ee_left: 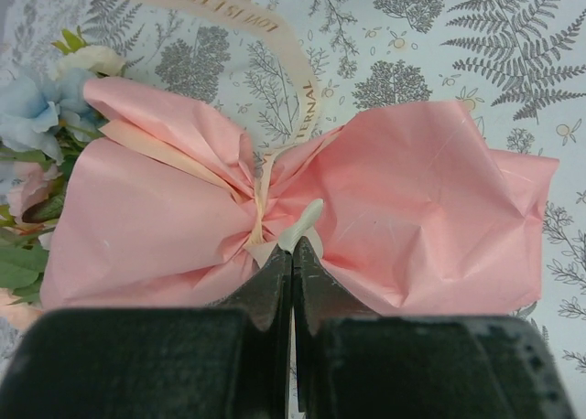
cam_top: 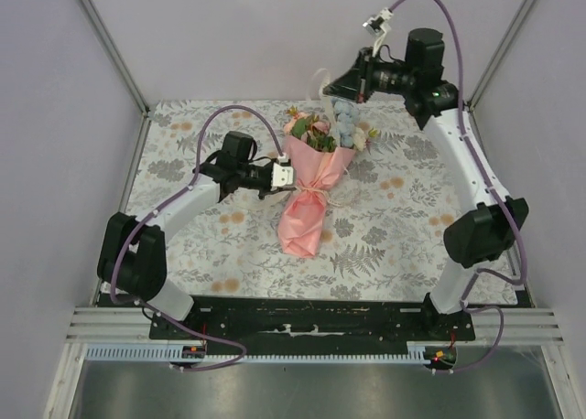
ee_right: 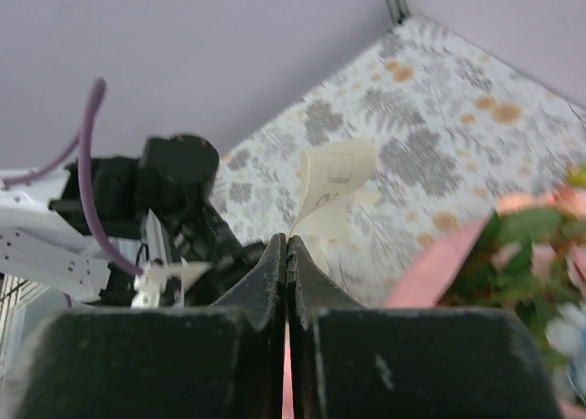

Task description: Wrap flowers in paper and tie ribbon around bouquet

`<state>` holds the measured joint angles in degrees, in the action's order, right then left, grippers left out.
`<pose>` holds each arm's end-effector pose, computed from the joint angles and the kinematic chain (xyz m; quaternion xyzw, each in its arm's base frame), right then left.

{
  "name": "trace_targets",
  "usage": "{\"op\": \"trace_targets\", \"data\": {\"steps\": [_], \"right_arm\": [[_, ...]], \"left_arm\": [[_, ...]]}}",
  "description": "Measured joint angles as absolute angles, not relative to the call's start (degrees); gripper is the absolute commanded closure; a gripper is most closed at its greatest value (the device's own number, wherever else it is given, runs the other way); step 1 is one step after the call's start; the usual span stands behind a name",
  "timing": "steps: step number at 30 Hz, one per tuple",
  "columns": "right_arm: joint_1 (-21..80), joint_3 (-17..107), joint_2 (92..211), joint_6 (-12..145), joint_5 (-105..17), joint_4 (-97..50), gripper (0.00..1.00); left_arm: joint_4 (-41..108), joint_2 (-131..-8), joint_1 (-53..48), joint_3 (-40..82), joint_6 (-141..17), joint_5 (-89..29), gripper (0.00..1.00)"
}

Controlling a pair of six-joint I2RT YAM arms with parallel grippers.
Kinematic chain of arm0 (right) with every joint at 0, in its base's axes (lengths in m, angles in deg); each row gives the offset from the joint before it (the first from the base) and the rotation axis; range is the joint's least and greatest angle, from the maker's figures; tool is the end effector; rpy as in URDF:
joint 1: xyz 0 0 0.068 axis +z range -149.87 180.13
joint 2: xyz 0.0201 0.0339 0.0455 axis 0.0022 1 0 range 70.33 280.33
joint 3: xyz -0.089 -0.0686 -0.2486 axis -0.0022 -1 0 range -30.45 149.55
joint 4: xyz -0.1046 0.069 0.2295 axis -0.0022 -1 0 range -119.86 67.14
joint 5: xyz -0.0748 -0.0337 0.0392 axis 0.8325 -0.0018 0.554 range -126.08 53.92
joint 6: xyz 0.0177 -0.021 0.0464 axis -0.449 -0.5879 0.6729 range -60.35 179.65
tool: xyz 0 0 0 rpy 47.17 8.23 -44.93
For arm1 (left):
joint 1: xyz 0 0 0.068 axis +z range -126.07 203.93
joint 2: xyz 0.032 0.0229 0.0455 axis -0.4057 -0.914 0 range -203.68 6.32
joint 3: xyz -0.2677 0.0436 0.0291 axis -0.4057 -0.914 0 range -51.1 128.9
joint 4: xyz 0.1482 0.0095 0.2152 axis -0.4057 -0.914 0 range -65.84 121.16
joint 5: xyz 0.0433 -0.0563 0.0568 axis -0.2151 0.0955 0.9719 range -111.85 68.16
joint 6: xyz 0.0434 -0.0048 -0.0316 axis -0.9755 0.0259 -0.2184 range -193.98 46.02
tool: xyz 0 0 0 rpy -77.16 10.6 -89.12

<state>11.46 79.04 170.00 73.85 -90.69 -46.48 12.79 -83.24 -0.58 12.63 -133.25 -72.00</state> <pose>0.3742 0.1047 0.4521 -0.2655 0.7061 0.4732 0.4550 0.2926 -0.1634 0.2573 0.6799 0.5110 -0.2674 0.4529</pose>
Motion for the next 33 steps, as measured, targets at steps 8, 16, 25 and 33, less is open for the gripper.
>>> {"op": "trace_targets", "data": {"steps": [8,16,25,33], "right_arm": [[24.5,97.1,187.1,84.7,-86.0,-31.4,1.00],[32.0,100.7,197.6,87.1,-81.0,-25.0,1.00],[35.7,99.9,199.7,82.2,-78.6,-27.0,0.27],[25.0,75.7,187.3,70.8,-83.4,-42.2,0.32]], "left_arm": [[20.9,-79.3,-0.6,7.3,-133.7,-73.0,0.98],[23.0,-78.1,-0.6,3.7,-134.3,-74.0,0.98],[25.2,-77.8,-0.6,2.0,-134.3,-74.5,0.98],[26.4,-78.7,-0.6,2.0,-134.3,-74.4,0.98]]}}
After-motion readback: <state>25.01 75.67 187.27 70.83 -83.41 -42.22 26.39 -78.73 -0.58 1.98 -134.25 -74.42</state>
